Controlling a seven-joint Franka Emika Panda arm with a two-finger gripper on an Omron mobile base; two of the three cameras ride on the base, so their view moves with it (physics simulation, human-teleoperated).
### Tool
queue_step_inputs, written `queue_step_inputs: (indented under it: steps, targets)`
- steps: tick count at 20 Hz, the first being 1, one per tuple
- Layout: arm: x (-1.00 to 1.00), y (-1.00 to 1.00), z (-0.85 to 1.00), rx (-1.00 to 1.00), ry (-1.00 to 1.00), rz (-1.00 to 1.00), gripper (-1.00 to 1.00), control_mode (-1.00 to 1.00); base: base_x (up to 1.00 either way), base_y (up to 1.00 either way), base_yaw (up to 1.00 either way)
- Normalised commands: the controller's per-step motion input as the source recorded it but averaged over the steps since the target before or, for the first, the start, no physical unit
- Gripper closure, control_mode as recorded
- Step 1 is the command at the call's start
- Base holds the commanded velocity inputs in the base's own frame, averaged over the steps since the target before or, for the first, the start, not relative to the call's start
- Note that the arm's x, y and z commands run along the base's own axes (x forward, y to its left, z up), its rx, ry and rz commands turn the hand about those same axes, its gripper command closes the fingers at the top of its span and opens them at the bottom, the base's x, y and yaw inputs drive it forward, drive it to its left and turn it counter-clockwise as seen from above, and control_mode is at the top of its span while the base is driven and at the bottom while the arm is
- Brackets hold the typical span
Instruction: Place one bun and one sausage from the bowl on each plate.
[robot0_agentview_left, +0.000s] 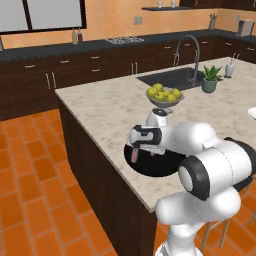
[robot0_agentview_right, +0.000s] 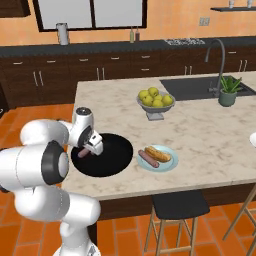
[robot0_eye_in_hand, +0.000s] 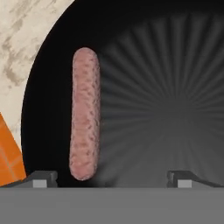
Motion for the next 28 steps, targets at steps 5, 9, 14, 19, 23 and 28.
queue_step_inputs:
  steps: [5, 9, 14, 19, 23, 28]
  targets:
    - [0.50, 0.20, -0.20, 0.00, 0.00, 0.00, -1.00, -1.00, 0.00, 0.00, 0.00]
    - [0.29, 0.22, -0.33, 0.00, 0.00, -0.01, -1.00, -1.00, 0.00, 0.00, 0.00]
    - [0.14, 0.05, -0.49, -0.01, 0.00, -0.04, -1.00, -1.00, 0.00, 0.00, 0.00]
    - [0.07, -0.01, -0.26, 0.00, 0.00, -0.01, 1.00, -1.00, 0.00, 0.00, 0.00]
    - [0.01, 0.00, -0.22, 0.00, -0.03, 0.00, 1.00, -1.00, 0.00, 0.00, 0.00]
    - [-0.10, -0.09, -0.25, 0.00, -0.02, 0.00, 1.00, -1.00, 0.00, 0.00, 0.00]
